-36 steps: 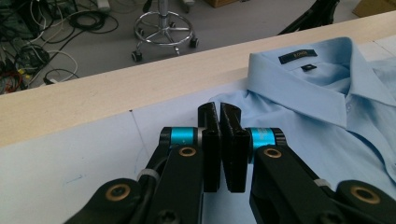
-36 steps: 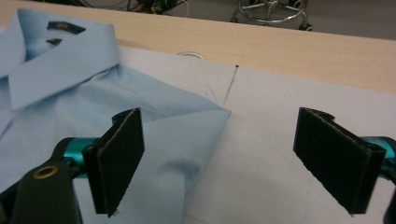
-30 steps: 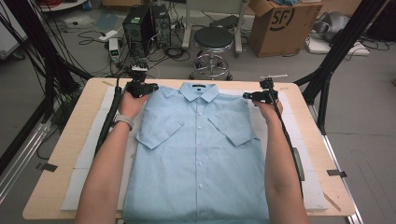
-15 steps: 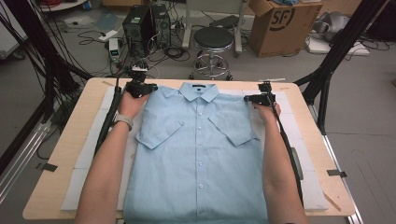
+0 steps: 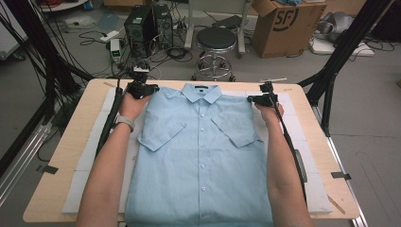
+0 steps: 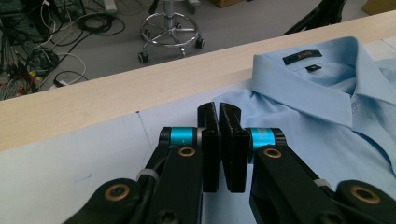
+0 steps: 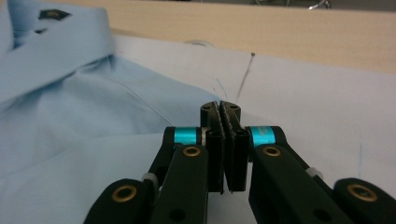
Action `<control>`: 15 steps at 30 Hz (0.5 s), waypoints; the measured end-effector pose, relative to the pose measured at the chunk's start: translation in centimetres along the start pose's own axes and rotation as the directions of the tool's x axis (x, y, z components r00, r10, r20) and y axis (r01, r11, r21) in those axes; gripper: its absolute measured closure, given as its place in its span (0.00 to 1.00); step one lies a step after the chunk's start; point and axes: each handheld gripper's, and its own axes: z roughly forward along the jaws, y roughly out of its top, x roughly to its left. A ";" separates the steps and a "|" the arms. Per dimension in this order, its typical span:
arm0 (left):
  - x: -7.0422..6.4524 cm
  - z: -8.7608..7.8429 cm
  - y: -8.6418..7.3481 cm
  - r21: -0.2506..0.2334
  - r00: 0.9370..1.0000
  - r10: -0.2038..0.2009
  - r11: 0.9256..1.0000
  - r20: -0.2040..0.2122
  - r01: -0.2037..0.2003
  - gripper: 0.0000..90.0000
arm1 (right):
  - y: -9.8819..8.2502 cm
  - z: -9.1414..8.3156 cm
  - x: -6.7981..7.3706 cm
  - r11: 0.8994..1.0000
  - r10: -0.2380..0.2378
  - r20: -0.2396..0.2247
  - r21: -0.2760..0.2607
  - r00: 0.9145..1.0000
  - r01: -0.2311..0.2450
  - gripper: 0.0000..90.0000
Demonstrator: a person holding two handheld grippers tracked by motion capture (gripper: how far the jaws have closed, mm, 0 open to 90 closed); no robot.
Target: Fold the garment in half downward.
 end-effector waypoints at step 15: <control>-0.6 -3.4 2.7 -0.121 1.000 0.018 0.992 -0.007 -0.019 0.98 | 4.2 -5.2 2.8 0.986 -0.090 0.033 -0.136 0.995 0.093 0.99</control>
